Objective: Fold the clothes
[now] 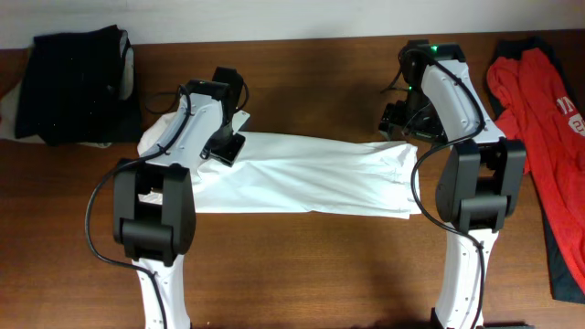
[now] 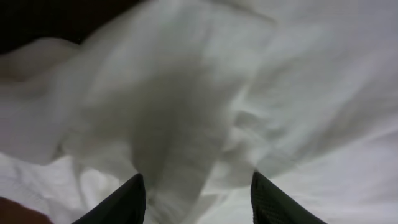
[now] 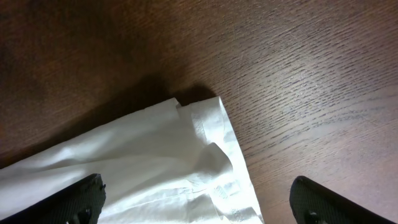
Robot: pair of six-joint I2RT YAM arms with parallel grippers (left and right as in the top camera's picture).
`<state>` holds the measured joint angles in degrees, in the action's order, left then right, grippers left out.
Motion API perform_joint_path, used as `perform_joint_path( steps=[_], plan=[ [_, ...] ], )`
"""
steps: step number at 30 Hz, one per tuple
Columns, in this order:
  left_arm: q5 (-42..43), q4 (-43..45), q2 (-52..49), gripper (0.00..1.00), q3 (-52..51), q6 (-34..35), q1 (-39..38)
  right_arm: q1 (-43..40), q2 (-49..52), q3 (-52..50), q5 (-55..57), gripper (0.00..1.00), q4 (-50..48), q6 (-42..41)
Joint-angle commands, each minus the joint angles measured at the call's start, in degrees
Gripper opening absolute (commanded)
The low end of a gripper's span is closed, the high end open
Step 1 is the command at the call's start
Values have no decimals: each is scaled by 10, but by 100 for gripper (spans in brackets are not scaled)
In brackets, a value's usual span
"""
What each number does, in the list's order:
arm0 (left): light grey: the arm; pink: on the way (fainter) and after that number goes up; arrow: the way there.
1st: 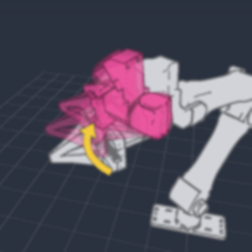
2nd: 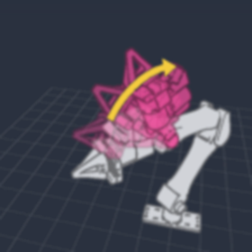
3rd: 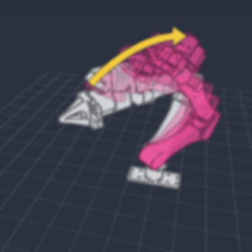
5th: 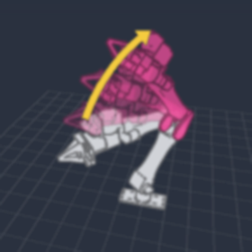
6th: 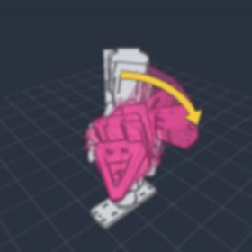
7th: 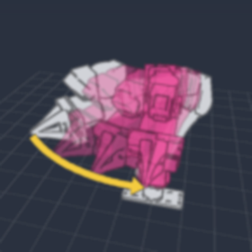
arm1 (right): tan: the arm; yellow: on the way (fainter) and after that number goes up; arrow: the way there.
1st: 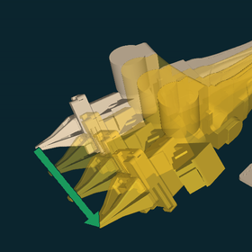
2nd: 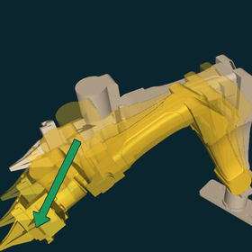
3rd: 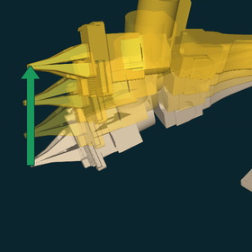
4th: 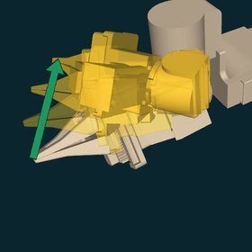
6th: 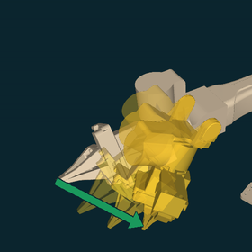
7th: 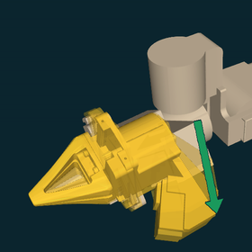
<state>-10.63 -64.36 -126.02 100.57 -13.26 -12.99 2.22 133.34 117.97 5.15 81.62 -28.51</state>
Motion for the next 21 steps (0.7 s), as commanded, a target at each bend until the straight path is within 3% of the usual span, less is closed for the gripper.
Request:
perform_joint_path(
  steps=[1, 5, 9, 11, 13, 17, 21],
  plan=[
    [-28, 6, -5, 54, -4, 9, 7, -4, -18, 5, 11, 99, 0, -3],
    [-40, 10, -5, 52, -4, 10, 9, -4, -18, 5, 11, 98, 0, -3],
    [-42, 10, -5, 20, -4, 17, 11, -4, -18, 5, 11, 99, 0, -3],
    [-43, 14, -5, 15, -3, 54, 12, -4, -18, 5, 12, 99, 0, -3],
    [-75, 12, -3, 6, 3, 137, 13, -4, -18, 5, 11, 100, 0, -3],
    [-107, -21, 13, 6, 4, 281, 18, -3, -17, -4, 11, 87, -2, -3],
    [-123, -69, 18, 6, 4, 403, 41, -3, -17, -42, 11, 84, -22, -3]
  ],
)
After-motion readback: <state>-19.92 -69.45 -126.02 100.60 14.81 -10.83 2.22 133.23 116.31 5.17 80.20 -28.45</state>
